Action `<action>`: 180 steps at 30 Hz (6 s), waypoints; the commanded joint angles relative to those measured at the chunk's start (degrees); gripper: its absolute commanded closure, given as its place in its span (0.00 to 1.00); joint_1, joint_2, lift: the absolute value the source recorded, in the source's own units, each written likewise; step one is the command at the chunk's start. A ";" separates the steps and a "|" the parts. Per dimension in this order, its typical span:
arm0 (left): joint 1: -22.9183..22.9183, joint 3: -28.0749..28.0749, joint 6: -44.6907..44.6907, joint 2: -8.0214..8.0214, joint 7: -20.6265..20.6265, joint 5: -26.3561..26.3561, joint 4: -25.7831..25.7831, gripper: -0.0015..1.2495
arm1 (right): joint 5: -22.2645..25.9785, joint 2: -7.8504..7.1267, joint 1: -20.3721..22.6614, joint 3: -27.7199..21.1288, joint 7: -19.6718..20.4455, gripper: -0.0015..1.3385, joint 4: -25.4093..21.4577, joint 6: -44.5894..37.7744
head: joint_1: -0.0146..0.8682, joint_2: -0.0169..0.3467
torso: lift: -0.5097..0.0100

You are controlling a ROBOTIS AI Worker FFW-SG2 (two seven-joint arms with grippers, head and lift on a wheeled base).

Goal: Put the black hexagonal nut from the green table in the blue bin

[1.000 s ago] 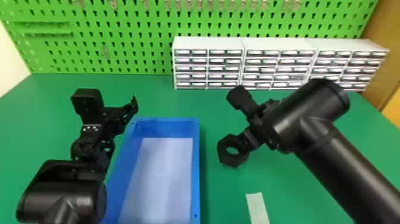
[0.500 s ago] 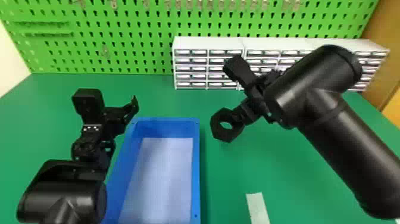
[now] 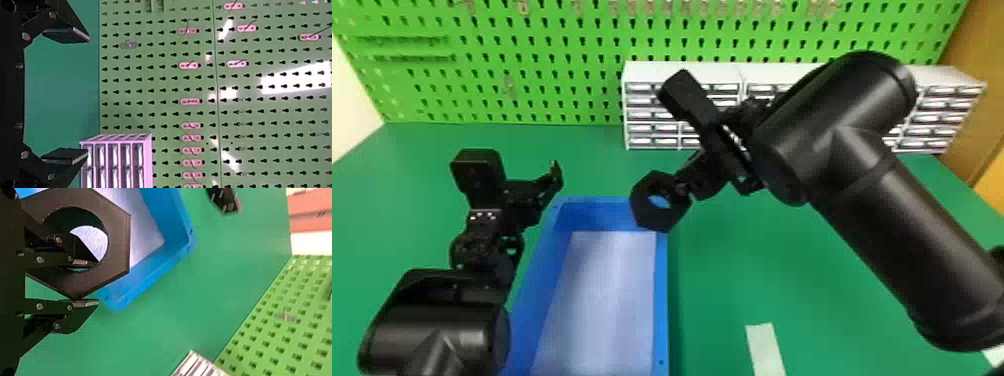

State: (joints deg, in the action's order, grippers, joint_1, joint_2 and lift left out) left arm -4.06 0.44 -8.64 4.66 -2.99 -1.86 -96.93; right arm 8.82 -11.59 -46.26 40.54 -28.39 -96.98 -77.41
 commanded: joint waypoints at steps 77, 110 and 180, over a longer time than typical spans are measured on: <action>0.10 1.05 0.12 0.00 0.00 0.02 -0.98 0.20 | 15.18 2.45 3.72 5.42 4.22 0.16 11.02 16.94 | 0.79 0.19 | 0.80; 0.37 2.02 0.21 0.00 0.00 -0.86 -2.56 0.20 | 1.73 5.61 19.62 -28.41 4.22 0.16 7.86 36.89 | 0.79 0.19 | 0.80; 0.37 -0.53 0.21 0.00 -0.96 -1.74 -1.15 0.20 | -3.19 7.10 34.92 -37.82 21.97 0.16 7.68 68.88 | 0.79 0.19 | 0.80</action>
State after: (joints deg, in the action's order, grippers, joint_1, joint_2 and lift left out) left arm -3.85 -0.27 -8.44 4.63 -3.95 -3.59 -97.95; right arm 5.63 -4.40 -11.63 2.77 -6.53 -89.31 -8.52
